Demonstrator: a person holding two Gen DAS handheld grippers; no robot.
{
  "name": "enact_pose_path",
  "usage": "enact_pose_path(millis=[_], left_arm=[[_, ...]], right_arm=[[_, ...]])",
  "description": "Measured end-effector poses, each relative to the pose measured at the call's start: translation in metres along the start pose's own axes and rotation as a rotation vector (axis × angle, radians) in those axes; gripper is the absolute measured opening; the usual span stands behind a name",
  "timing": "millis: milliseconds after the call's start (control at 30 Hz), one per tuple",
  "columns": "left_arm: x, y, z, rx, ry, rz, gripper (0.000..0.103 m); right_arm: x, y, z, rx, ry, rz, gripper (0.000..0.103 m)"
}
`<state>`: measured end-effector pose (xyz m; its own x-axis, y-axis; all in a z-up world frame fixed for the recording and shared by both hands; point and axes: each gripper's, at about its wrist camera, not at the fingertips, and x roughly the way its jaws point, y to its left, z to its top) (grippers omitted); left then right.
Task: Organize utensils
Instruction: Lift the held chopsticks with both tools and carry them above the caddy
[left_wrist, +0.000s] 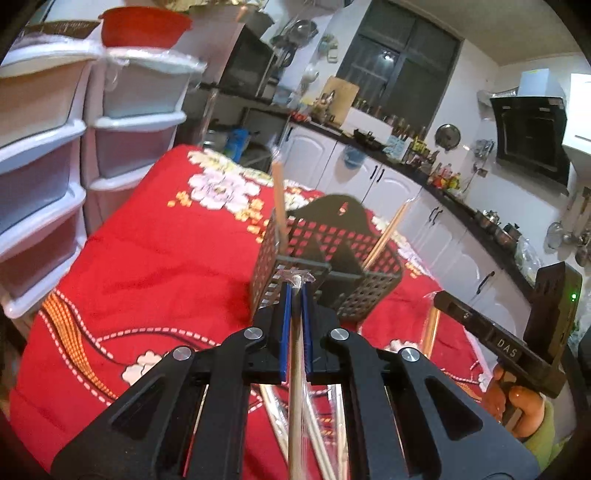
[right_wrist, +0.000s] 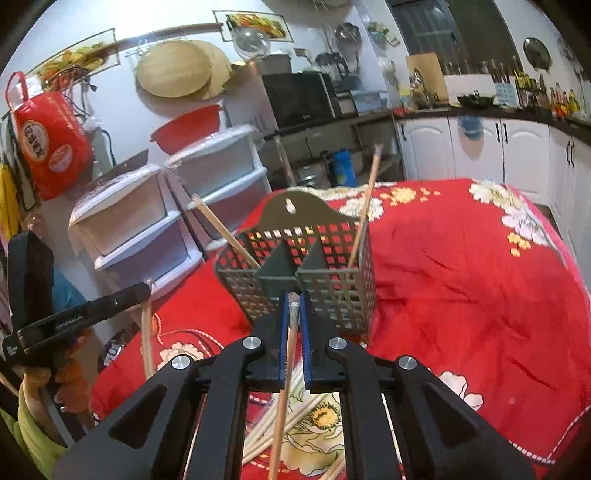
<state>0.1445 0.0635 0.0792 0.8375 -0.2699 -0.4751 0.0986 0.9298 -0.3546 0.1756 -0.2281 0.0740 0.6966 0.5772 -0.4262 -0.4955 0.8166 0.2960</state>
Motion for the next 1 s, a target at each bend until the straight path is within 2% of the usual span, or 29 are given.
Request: enact_pose_path(millis=[400, 1000], left_arm=[[-0.012, -0.026, 0.032, 0.046, -0.075, -0.052, 0.001], [-0.015, -0.056, 0.086, 0.094, -0.185, -0.081, 0.001]], right_arm=[[-0.021, 0.017, 0.026, -0.076, -0.09, 0.008, 0.006], [-0.032, 0.029, 0.072, -0.142, -0.2, 0.022, 0.006]])
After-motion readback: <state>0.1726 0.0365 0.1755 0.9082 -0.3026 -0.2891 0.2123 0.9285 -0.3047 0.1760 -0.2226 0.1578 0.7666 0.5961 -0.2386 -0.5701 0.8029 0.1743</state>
